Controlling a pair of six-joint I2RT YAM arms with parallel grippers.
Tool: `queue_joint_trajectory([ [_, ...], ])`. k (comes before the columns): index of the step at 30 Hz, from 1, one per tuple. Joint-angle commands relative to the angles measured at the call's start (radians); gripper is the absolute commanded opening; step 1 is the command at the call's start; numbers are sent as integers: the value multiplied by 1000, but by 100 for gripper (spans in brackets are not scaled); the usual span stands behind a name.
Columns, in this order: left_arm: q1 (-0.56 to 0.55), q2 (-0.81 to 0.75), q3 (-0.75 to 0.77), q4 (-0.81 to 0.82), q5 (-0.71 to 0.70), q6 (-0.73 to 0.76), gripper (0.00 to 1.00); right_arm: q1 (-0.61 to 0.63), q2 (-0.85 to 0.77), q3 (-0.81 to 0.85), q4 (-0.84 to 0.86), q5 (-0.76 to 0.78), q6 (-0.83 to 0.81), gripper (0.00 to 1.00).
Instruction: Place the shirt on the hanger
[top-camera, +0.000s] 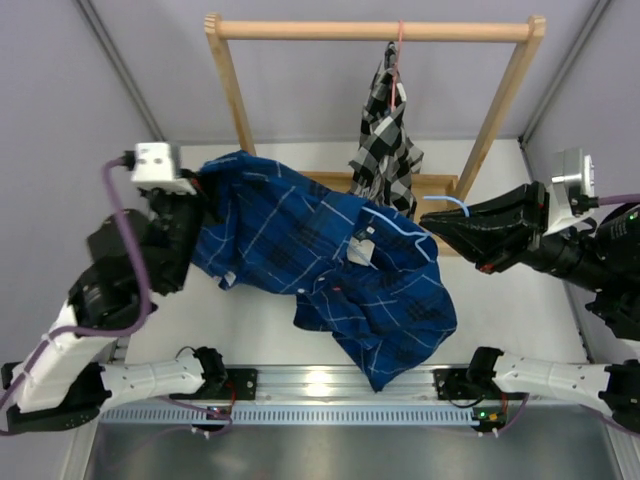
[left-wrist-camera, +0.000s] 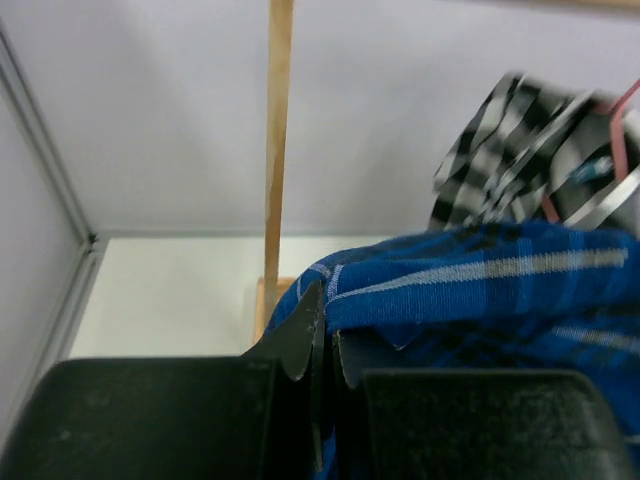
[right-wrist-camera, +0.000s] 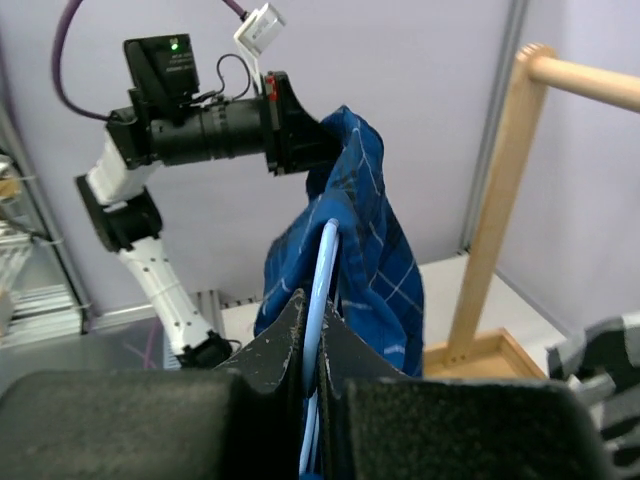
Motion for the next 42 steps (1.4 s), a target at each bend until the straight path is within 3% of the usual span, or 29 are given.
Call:
queue_joint_trajectory([
  [1,16,80,-71,-119,-76,-70,0,10,-33,-51,161,132,-38,0],
  [4,63,83,-137,-156,-12,-171,4,10,-64,-137,235,156,-20,0],
  [6,146,83,-185,-191,34,-259,6,10,-104,-218,316,198,8,0],
  [7,239,82,-203,-199,72,-286,8,10,-121,-249,345,213,21,0],
  [8,296,82,-221,-206,174,-331,14,10,-151,-275,397,228,25,0],
  [9,348,80,-260,-211,228,-345,22,10,-162,-321,414,248,29,0],
  [10,438,83,-272,-209,282,-356,37,10,-171,-335,423,264,34,0],
  [11,471,88,-278,-208,389,-353,71,10,-164,-337,402,262,31,0],
  [13,494,105,-263,-194,515,-283,96,10,-118,-306,343,246,22,0],
  [14,494,108,-249,-188,669,-261,98,8,-101,-297,313,221,23,0],
  [16,493,85,-222,-144,819,-210,98,8,-81,-301,263,236,41,0],
  [17,493,67,-222,-116,988,-192,98,10,-81,-313,263,267,52,0],
  [20,493,-36,-260,39,1196,-141,98,10,-84,-361,263,299,89,0],
  [24,493,-63,-265,165,1619,-78,98,10,-66,-349,230,94,117,0],
  [30,490,89,-205,163,1867,-41,98,10,-61,-347,201,-162,131,0],
  [42,467,214,-277,166,2284,-46,95,10,-47,-300,158,-227,88,0],
])
